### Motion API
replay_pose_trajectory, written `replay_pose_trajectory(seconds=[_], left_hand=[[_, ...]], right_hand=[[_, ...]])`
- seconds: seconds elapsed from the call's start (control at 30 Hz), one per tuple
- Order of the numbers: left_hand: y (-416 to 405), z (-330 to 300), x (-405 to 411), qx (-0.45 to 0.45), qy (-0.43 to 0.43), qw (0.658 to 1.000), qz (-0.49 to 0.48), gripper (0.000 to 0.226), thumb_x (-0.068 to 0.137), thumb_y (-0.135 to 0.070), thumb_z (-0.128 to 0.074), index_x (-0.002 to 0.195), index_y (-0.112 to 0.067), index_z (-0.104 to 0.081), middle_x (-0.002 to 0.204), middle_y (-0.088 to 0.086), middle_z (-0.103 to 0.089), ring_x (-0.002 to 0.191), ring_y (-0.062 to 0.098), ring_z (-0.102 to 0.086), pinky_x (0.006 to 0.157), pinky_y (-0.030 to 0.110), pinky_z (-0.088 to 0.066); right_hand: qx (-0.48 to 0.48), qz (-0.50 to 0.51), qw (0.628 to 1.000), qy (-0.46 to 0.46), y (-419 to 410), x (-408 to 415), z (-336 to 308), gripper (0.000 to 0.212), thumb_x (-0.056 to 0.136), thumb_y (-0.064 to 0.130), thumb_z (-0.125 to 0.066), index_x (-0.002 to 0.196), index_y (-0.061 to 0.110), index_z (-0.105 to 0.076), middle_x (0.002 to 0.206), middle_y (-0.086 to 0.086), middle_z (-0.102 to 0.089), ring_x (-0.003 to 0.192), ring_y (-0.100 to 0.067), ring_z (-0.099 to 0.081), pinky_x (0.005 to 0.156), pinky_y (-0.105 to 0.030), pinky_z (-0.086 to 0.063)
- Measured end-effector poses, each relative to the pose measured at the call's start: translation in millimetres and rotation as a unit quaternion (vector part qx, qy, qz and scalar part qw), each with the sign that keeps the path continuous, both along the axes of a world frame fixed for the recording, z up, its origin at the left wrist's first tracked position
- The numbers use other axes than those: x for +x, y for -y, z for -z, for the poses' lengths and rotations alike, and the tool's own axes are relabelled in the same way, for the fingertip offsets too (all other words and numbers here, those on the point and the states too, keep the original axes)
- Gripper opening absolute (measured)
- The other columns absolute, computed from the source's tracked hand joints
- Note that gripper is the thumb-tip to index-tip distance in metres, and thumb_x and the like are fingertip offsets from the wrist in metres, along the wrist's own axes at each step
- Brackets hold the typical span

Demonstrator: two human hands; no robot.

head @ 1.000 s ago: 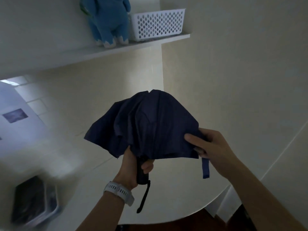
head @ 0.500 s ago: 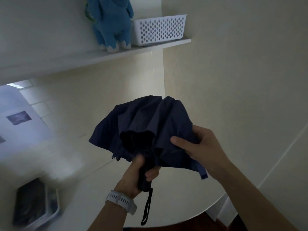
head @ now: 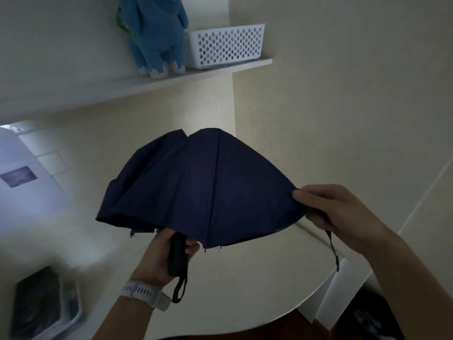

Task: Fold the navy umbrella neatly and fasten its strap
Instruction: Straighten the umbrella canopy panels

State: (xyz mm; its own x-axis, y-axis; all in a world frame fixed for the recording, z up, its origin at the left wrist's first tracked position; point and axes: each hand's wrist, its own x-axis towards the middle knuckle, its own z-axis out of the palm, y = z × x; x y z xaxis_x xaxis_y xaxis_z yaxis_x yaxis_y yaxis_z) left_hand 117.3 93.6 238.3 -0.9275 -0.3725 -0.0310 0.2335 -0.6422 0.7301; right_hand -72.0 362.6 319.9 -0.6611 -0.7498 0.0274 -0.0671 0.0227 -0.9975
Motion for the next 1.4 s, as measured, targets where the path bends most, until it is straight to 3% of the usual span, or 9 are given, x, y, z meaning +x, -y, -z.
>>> replay_pose_trajectory(seconds=[0.13,0.3,0.47,0.57,0.7,0.83,1.0,1.17,1.4], left_hand=[[7,0,5,0.015,-0.04,0.993,0.108,0.017,0.093,-0.008,-0.06,0.076,-0.007,-0.063,0.066,0.006,-0.06,0.054,0.016,-0.051,0.054,0.028,-0.045],[2,3,1,0.03,-0.085,0.983,0.163,0.04,0.104,-0.013,-0.029,0.086,-0.006,-0.064,0.075,0.013,-0.069,0.053,0.021,-0.042,0.053,0.03,-0.038],[-9,-10,-8,-0.104,-0.126,0.978,0.127,0.039,0.108,-0.023,-0.037,0.085,-0.009,-0.065,0.06,0.0,-0.047,0.038,0.01,-0.032,0.053,0.018,-0.047],[-4,-4,-13,-0.13,-0.076,0.977,0.149,0.039,0.107,-0.031,-0.045,0.089,-0.012,-0.074,0.066,-0.006,-0.067,0.053,0.006,-0.064,0.059,0.015,-0.056],[-6,10,-27,-0.205,0.159,0.964,0.063,0.062,0.099,-0.002,-0.059,0.041,-0.023,-0.057,0.035,-0.01,-0.048,0.027,0.001,-0.045,0.033,0.014,-0.037],[-9,10,-30,-0.037,0.275,0.961,-0.013,0.042,0.103,0.005,-0.055,0.067,-0.017,-0.054,0.061,-0.001,-0.054,0.054,0.01,-0.055,0.05,0.018,-0.044],[-41,-15,-33,-0.046,0.122,0.988,-0.08,0.045,0.108,-0.035,-0.036,0.095,-0.001,-0.063,0.068,0.016,-0.06,0.048,0.026,-0.049,0.04,0.026,-0.039],[-52,-20,-6,0.022,0.047,0.995,-0.081,0.108,0.065,-0.102,-0.034,0.1,-0.005,-0.068,0.075,0.019,-0.054,0.059,0.029,-0.046,0.053,0.032,-0.03],[-64,-21,-27,-0.105,0.171,0.971,-0.126,0.075,0.066,-0.074,-0.077,0.097,-0.006,-0.067,0.062,0.01,-0.054,0.04,0.018,-0.041,0.039,0.023,-0.033]], right_hand=[[0.079,-0.032,0.993,-0.076,-2,-3,-5,0.013,0.091,0.014,-0.072,0.088,0.005,-0.08,0.063,-0.007,-0.064,0.05,-0.013,-0.051,0.05,-0.017,-0.043],[0.026,-0.097,0.995,0.011,6,-3,-9,0.017,0.077,0.016,-0.077,0.085,0.001,-0.076,0.057,-0.007,-0.058,0.047,-0.012,-0.047,0.047,-0.021,-0.036],[0.036,-0.113,0.993,0.019,20,1,-6,0.025,0.084,0.028,-0.077,0.068,0.01,-0.069,0.056,0.0,-0.038,0.049,-0.013,-0.028,0.052,-0.031,-0.018],[-0.019,-0.039,0.993,0.114,29,0,-14,0.039,0.084,0.046,-0.072,0.085,0.007,-0.07,0.063,-0.003,-0.039,0.048,-0.014,-0.024,0.049,-0.03,-0.012],[0.003,-0.015,1.0,0.023,56,24,-21,0.028,0.093,0.026,-0.071,0.121,0.026,-0.069,0.086,0.009,-0.078,0.058,-0.011,-0.066,0.046,-0.021,-0.041],[-0.027,0.035,0.993,-0.11,80,41,-18,0.032,0.084,0.01,-0.077,0.113,0.02,-0.07,0.094,0.002,-0.081,0.083,-0.013,-0.078,0.077,-0.037,-0.064],[-0.056,0.116,0.98,-0.151,89,30,-9,0.027,0.085,0.016,-0.077,0.112,0.019,-0.073,0.095,0.002,-0.082,0.09,-0.018,-0.078,0.087,-0.049,-0.062],[-0.046,0.123,0.982,-0.132,87,18,-2,0.035,0.082,0.011,-0.082,0.116,0.019,-0.074,0.096,0.003,-0.083,0.086,-0.014,-0.079,0.088,-0.047,-0.063],[-0.032,0.113,0.981,-0.151,95,25,7,0.036,0.086,0.026,-0.078,0.119,0.03,-0.065,0.1,0.006,-0.08,0.09,-0.014,-0.077,0.085,-0.045,-0.063]])
